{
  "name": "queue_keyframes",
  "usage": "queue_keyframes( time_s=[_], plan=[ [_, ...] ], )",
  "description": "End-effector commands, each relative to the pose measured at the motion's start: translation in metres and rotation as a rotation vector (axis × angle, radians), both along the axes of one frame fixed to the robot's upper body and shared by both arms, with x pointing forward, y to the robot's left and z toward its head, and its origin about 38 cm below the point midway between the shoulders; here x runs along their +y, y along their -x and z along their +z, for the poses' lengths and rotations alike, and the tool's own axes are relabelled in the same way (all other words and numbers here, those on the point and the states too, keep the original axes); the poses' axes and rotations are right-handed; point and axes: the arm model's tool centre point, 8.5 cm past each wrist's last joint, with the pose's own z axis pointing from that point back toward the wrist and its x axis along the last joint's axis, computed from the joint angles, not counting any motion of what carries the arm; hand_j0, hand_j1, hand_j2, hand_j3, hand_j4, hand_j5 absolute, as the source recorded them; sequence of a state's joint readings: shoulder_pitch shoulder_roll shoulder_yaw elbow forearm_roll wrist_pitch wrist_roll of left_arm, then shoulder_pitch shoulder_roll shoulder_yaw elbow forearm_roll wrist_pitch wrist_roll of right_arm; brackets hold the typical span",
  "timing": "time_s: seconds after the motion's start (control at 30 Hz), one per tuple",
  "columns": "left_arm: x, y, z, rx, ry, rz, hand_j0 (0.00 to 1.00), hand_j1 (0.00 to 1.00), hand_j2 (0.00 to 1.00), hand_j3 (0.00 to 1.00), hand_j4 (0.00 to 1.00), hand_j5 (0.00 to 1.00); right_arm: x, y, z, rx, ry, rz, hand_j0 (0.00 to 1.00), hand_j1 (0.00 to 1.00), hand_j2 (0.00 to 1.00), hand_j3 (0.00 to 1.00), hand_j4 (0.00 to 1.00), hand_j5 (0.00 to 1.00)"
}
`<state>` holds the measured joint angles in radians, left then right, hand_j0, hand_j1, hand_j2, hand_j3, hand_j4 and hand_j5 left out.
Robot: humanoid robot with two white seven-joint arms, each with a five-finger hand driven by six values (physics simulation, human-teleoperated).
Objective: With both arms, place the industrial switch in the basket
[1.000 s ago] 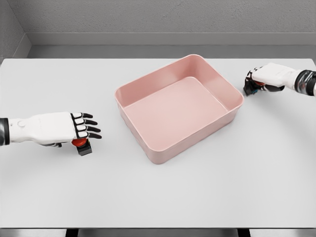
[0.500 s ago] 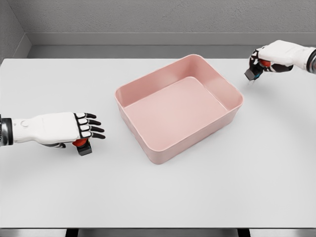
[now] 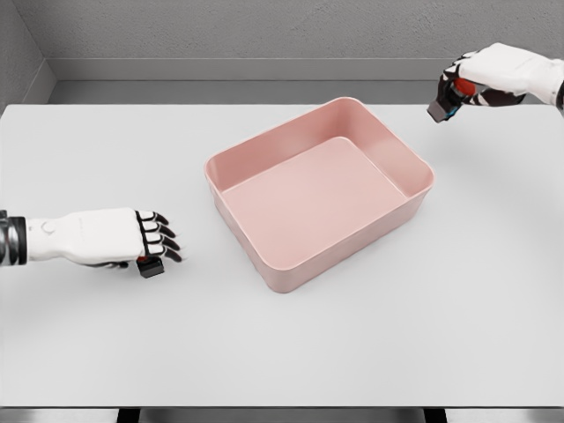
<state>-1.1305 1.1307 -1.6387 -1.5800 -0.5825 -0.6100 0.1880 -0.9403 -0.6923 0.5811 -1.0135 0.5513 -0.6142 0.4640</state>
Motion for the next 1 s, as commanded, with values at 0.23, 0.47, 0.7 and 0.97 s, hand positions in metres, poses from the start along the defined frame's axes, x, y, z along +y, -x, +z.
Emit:
queue_keyframes(
  time_s=[0.23,0.47,0.7,0.97],
  plan=[
    [-0.001,-0.002,0.004,-0.009,0.006,0.001,0.48,0.48,0.48,0.48,0.48,0.48,0.027,0.022,0.021,-0.061,-0.039,0.123,0.51,0.51,0.51,0.51,0.51,0.51],
    [-0.001,-0.006,0.011,-0.026,0.007,-0.001,0.43,0.43,0.43,0.43,0.43,0.43,0.048,0.048,0.035,-0.095,-0.06,0.232,0.51,0.51,0.51,0.51,0.51,0.51],
    [-0.004,-0.017,0.03,-0.076,0.016,-0.004,0.43,0.43,0.43,0.43,0.43,0.43,0.067,0.061,0.035,-0.112,-0.053,0.299,0.51,0.51,0.51,0.51,0.51,0.51],
    [-0.009,-0.025,0.045,-0.114,0.025,-0.013,0.43,0.43,0.43,0.43,0.43,0.43,0.093,0.075,0.03,-0.115,-0.052,0.381,0.53,0.53,0.53,0.53,0.53,0.53]
  ],
)
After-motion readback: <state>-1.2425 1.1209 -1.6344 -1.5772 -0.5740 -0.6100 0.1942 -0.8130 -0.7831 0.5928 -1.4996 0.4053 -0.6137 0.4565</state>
